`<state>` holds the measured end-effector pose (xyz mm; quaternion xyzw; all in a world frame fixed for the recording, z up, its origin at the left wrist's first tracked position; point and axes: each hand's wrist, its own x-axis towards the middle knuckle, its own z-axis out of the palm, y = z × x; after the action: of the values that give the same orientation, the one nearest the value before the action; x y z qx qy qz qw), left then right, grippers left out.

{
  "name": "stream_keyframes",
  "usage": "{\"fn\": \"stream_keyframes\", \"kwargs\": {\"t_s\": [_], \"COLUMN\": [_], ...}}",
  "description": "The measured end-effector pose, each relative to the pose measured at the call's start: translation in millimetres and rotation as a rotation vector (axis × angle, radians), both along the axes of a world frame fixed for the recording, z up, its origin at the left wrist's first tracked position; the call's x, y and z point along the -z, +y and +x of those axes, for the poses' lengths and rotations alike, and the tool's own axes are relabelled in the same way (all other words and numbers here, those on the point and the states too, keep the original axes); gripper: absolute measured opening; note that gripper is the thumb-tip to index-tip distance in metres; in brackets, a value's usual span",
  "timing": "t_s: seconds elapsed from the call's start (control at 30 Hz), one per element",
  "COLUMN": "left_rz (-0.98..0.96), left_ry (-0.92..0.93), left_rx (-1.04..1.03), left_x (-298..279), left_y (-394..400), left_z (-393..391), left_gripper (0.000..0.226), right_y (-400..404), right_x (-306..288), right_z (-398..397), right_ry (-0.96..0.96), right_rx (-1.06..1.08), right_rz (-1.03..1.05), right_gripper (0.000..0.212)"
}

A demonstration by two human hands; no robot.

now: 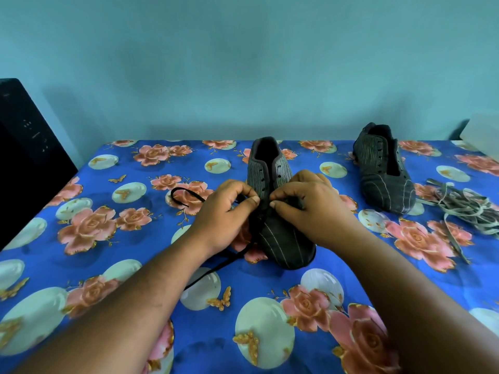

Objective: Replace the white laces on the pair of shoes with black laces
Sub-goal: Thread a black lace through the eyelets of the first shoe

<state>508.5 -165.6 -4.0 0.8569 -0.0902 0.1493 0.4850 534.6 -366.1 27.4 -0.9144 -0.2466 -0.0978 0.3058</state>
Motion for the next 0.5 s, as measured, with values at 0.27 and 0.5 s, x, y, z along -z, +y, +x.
{"fn": "stream_keyframes", "kwargs": {"t_s": [0.27, 0.5], "left_rz": [-0.049, -0.097], "left_ry": [0.037, 0.056], "left_rx": [0.016, 0.013], "left_x": [-4.2, -4.2], "left_y": [-4.5, -5.3], "left_z": [-3.0, -3.4], "left_gripper": [0.011, 0.01], "right_y": [3.0, 4.9], "right_x": [1.2, 4.7], "right_z": [4.8, 7.5], "right_ry": [0.09, 0.15], "right_rx": [0.007, -0.035], "right_rz": [-0.043, 0.11], "right_gripper": [0.013, 0.013]}}
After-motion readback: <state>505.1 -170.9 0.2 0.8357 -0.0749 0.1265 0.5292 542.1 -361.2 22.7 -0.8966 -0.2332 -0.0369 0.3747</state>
